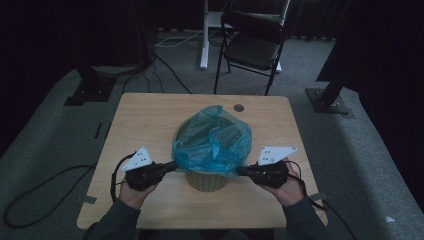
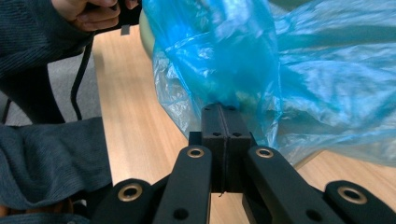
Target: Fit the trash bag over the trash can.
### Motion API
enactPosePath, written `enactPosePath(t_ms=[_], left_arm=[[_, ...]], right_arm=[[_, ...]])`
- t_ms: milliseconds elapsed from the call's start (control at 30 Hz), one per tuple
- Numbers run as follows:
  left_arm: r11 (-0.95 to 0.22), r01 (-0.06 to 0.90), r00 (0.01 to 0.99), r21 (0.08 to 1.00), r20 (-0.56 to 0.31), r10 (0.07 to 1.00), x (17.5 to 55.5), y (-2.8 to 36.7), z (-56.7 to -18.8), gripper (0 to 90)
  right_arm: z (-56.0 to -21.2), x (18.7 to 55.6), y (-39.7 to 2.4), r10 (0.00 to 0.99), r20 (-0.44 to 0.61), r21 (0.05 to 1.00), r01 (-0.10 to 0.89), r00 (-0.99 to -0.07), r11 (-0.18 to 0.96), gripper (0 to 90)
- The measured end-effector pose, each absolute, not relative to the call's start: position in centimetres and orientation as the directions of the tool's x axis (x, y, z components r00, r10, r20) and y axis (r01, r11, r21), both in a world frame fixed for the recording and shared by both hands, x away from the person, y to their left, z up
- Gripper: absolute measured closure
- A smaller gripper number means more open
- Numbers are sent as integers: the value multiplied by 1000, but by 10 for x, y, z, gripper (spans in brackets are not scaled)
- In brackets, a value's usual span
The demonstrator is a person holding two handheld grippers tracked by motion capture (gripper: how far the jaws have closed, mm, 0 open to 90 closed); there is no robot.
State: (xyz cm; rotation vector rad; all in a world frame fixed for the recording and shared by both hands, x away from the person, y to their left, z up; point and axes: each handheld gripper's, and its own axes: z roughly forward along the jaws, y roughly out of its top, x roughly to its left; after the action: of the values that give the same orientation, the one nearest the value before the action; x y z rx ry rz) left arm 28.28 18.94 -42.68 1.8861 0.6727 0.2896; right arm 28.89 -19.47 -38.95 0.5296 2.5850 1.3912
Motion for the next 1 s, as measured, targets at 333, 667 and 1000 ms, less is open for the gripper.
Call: enactPosePath(t_ms=[333,667,1000], left_arm=[[-290,317,825,903,-112,553,281,186,-432,895],[-331,328,813,885,-85,576,284,185,-440,895],[-305,367,779,879,-111,617,290,194,-442,881]], right_arm=[[-399,295,-189,366,48,810,251,-929,530,900],[-406,297,-188,391,30,775,269,-920,573,900],[-409,302,-197,433,33,767,301,-901,567,900]])
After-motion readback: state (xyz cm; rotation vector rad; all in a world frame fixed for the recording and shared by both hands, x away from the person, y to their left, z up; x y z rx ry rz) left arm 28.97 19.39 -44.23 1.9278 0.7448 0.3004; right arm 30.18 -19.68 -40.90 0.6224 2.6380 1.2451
